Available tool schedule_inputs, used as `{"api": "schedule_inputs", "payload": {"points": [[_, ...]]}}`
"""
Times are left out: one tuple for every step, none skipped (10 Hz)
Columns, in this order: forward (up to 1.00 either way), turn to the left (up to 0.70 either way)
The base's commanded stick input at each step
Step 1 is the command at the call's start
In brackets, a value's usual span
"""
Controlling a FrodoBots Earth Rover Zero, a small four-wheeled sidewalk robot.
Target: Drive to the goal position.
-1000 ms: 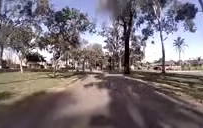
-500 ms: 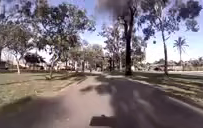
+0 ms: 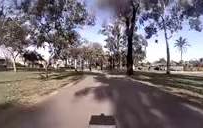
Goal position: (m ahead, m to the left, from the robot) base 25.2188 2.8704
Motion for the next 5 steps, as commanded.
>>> {"api": "schedule_inputs", "payload": {"points": [[1.00, 0.00], [1.00, 0.00], [1.00, 0.00], [1.00, 0.00], [1.00, 0.00]]}}
